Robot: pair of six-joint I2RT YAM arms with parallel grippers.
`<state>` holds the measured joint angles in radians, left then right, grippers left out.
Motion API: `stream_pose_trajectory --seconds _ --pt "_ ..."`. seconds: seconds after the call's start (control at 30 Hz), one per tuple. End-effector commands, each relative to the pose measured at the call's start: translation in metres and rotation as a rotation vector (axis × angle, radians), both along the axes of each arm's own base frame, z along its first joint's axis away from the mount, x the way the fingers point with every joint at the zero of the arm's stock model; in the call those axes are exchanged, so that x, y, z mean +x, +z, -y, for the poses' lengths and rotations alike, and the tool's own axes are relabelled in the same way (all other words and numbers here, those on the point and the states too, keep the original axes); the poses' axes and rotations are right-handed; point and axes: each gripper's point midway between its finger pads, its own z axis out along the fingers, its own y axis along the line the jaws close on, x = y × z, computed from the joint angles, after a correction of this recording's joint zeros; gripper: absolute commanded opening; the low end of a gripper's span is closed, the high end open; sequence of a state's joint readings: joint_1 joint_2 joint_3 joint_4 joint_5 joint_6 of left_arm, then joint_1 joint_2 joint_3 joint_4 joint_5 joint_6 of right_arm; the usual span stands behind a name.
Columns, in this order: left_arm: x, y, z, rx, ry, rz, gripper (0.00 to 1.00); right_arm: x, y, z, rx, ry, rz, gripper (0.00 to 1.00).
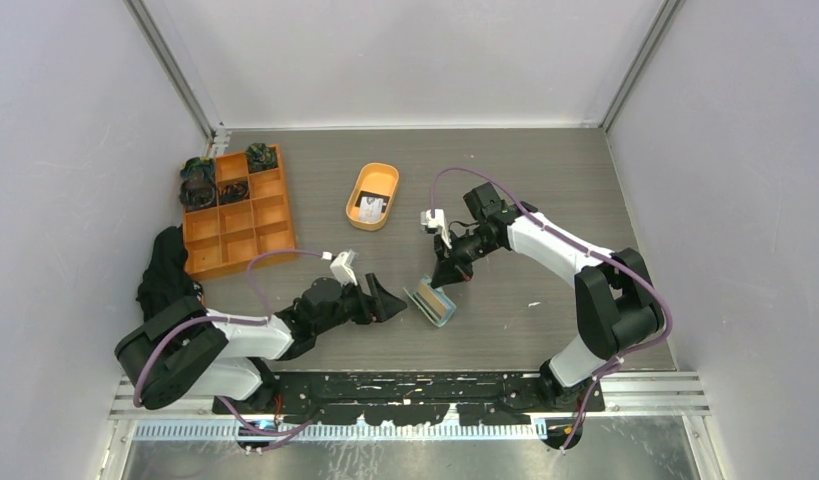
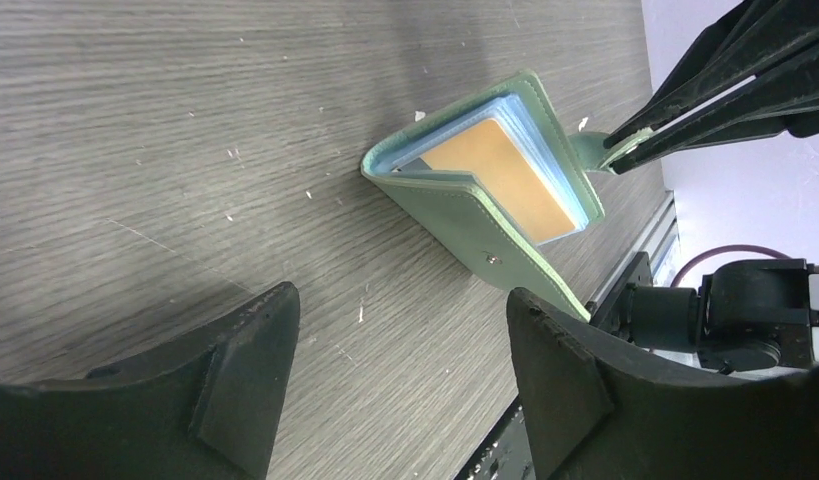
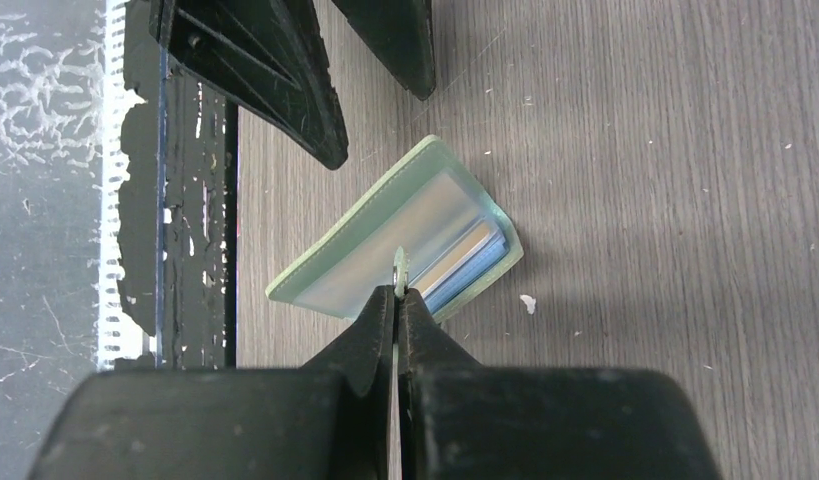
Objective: Put the credit cards into the card holder
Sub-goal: Open the card holder at the center of the board.
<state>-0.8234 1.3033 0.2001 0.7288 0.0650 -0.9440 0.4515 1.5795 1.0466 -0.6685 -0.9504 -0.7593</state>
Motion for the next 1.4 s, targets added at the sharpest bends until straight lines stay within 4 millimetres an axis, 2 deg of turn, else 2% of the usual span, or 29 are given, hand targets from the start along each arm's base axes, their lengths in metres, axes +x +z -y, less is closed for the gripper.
stream_pose_trajectory --seconds 0.0,0.33,0.47,0.53,0.8,1.07,1.2,1.37 --pt "0.006 0.022 0.016 -0.068 -0.008 0.038 0.76 0.004 0.016 -0.004 0.039 0.021 0.029 0.01" --pt "0.008 0.032 -0.012 0.014 0.075 0.078 0.76 -0.003 0.025 -0.001 0.060 0.061 0.034 0.01" --pt "0.008 0.034 -0.020 0.057 0.090 0.078 0.69 -0.001 0.026 0.001 0.062 0.055 0.040 0.01" --pt "0.007 0.036 -0.017 0.060 0.074 0.072 0.60 0.000 0.025 0.003 0.059 0.051 0.041 0.01" --pt "-0.002 0.050 0.015 0.024 -0.047 0.067 0.43 0.002 0.019 0.006 0.051 0.050 0.036 0.01" --pt "-0.008 0.048 0.034 0.048 -0.094 0.079 0.38 0.006 0.006 0.010 0.001 0.039 0.027 0.01" --pt "-0.008 0.037 0.037 0.085 -0.109 0.078 0.38 0.021 -0.014 0.021 -0.112 -0.004 0.042 0.02" --pt "-0.007 0.022 0.035 0.132 -0.121 0.085 0.39 0.042 -0.042 0.039 -0.276 -0.071 0.075 0.09"
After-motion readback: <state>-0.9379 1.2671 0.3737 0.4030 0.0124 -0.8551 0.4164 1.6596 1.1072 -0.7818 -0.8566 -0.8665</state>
